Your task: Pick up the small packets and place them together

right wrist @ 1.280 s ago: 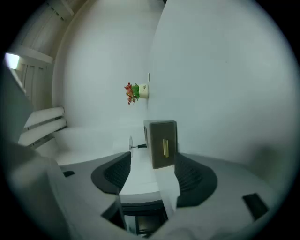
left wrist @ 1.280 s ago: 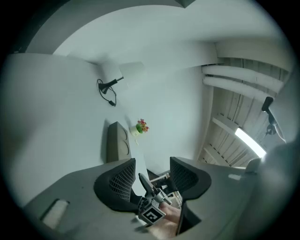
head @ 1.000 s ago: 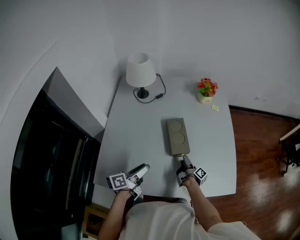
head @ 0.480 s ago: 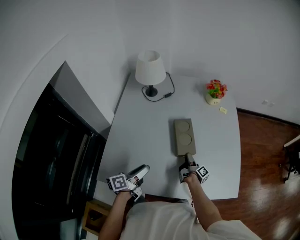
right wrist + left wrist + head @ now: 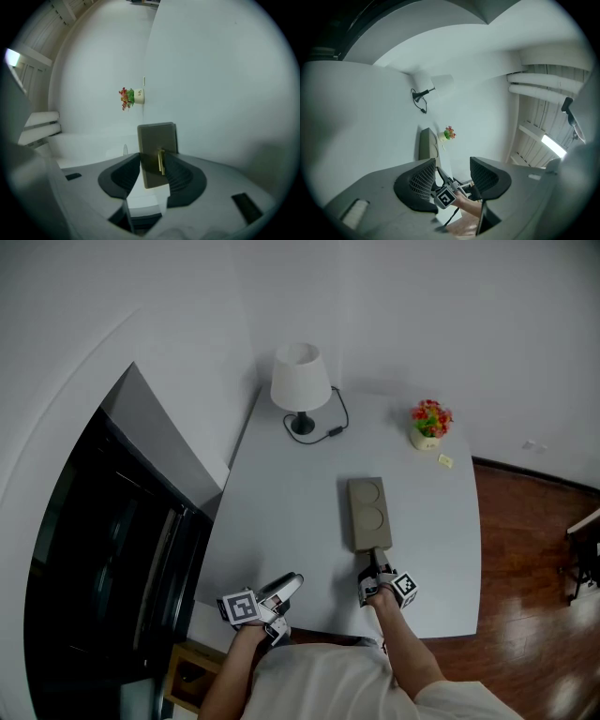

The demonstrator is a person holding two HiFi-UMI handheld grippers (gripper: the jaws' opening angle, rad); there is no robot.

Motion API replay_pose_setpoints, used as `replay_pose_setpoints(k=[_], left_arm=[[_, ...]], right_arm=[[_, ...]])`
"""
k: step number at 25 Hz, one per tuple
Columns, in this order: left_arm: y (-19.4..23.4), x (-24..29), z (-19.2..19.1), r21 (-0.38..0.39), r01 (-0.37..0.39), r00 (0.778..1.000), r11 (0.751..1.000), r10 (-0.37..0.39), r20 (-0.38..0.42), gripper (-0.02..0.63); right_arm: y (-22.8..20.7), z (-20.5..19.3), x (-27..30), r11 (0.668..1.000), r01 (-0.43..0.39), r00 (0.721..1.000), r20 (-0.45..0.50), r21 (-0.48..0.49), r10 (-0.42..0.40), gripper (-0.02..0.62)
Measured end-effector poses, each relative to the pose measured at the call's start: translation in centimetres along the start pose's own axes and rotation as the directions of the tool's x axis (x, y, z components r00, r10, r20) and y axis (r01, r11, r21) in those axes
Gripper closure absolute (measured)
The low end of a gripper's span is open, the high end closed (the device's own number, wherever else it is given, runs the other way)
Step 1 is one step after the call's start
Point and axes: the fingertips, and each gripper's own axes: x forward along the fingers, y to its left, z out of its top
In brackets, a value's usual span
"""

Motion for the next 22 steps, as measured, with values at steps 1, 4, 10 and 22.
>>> replay_pose_setpoints(k=[1,4,10,22], left_arm=[[0.0,-0.1,-0.1,0.003,-0.001,1.000,1.000,0.001,-0.002,0.388],[-0.6,-0.4,-0.1,0.015,-0.008,1.000,1.000,0.008,-0.009,0.388],[-0.2,-0.6,-0.9,-0.013,0.006,1.000,1.000,-0.007,-0.017,0.388],[-0.4,1.7,-4.3,-0.026,0.037,0.988,0.999,-0.041,-0.150,0.388]], right_arm=[[-0.1,0.0,-0.1,1.000,-0.003,1.000,0.002,-0.002,0.003,0.428],[-0.9,0.3,-0.7,0.999,-0.003,1.000,-0.008,-0.041,0.002,0.451],[-1.6,0.2,-2.8,0.996,0.003,0.999,-0.047,-0.092,-0.008,0.451],[-2.6,-1.8,-10.8,0.996,0.027,0.997,-0.063,-0.081,-0.032,0.453]])
